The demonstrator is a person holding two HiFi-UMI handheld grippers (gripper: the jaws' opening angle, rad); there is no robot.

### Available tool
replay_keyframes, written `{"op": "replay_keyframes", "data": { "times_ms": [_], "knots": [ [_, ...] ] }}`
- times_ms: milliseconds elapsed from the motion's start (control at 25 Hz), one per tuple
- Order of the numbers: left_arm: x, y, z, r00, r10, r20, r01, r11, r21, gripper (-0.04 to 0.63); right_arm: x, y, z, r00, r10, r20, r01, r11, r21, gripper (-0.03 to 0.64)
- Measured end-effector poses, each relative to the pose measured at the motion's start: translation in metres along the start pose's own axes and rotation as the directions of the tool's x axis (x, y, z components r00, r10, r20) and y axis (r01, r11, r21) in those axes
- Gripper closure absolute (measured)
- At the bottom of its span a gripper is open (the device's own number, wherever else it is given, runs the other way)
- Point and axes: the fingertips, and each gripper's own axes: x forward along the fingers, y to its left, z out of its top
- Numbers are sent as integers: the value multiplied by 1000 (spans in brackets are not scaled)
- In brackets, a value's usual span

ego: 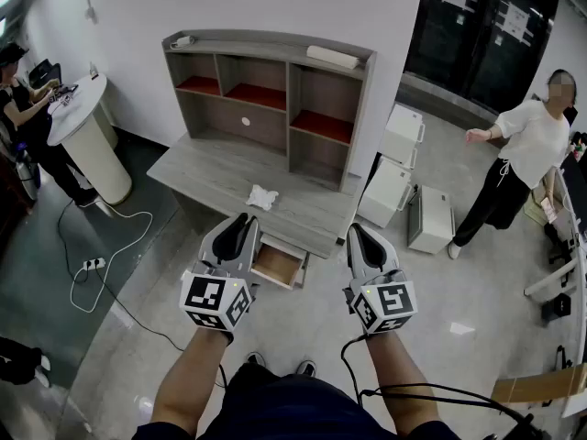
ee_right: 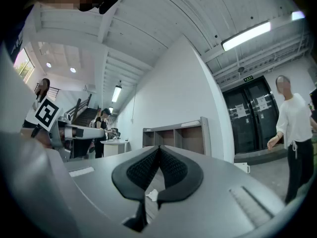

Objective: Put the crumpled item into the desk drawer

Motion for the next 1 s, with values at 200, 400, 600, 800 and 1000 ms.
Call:
{"op": "replay_keyframes", "data": {
  "times_ms": [200, 400, 600, 800, 1000],
  "knots": [
    [-6, 21, 0, 1000, -7, -17, 7, 1000, -5, 532, 0, 8, 2, 999, -50, -4, 50, 999, -12, 611],
    [-12, 44, -4, 1000, 1, -28, -2, 1000, -13, 532, 11, 19, -7, 998, -64, -27, 64, 998, -3, 611],
    [-17, 58, -16, 999, -5, -46, 2, 999, -48, 532, 16, 35, -18, 997, -62, -50, 62, 998, -5, 611],
    [-17, 66, -15, 999, -19, -42, 17, 998, -56, 532, 24, 47, -19, 997, -57, -47, 58, 998, 5, 611],
    [-19, 73, -18, 998, -24, -50, 20, 997, -72, 532, 30, 59, -20, 997, -44, -57, 45, 999, 0, 611]
  ]
}}
